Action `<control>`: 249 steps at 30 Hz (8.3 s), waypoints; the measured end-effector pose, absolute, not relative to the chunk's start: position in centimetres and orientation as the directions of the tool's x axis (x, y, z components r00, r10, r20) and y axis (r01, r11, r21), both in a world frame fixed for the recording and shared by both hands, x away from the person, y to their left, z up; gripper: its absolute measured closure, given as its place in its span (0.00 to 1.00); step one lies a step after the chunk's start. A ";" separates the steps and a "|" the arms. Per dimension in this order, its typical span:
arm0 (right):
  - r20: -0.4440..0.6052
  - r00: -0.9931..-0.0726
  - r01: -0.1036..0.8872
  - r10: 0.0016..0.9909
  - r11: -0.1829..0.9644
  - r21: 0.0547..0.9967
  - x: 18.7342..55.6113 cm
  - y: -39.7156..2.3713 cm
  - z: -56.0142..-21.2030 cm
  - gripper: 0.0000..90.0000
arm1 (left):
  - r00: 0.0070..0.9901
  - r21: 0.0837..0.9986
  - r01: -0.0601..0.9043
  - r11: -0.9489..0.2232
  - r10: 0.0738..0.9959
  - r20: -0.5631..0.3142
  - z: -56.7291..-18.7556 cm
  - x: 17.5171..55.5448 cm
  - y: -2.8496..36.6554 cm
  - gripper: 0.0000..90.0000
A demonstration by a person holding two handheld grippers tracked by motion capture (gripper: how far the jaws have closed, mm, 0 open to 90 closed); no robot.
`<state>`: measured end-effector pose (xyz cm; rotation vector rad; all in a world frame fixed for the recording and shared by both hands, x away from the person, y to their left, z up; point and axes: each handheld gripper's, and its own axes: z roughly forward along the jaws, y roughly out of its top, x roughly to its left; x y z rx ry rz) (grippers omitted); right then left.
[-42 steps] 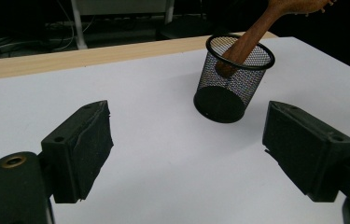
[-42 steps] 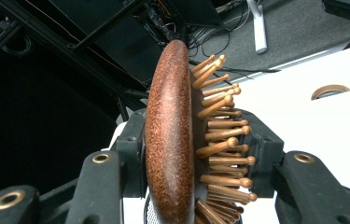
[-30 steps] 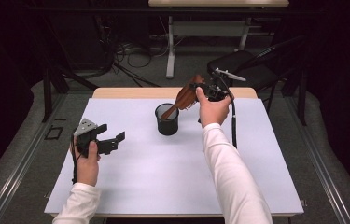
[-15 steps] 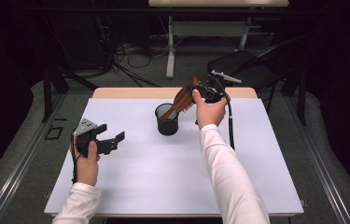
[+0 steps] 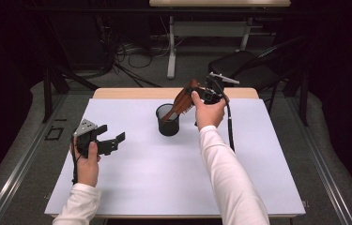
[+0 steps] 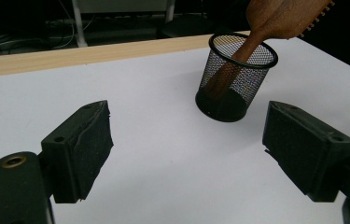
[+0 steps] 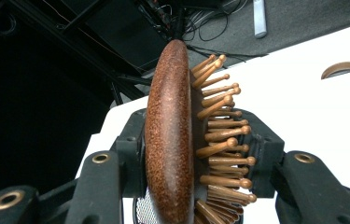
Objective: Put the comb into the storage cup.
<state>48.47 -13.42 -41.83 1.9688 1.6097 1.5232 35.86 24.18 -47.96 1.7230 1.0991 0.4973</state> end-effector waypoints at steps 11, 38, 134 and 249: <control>0.583 -0.102 0.631 0.806 -0.400 0.665 48.6 -13.4 -42.3 0.56 | 0.502 0.891 0.443 -0.095 0.850 -0.159 -48.0 35.9 24.2 0.18; 0.586 -0.075 0.639 0.807 -0.412 0.650 48.7 -13.5 -43.3 0.55 | 0.503 0.892 0.442 -0.096 0.850 -0.158 -48.0 35.9 24.2 0.18; 0.534 -0.111 0.575 0.838 -0.384 0.722 48.7 -13.5 -43.9 0.34 | 0.502 0.889 0.446 -0.099 0.851 -0.157 -48.1 36.0 24.2 0.18; 0.310 -0.373 0.545 0.875 -0.064 0.836 42.8 -22.4 -40.4 0.16 | 0.504 0.884 0.455 -0.107 0.849 -0.157 -48.4 36.1 23.9 0.18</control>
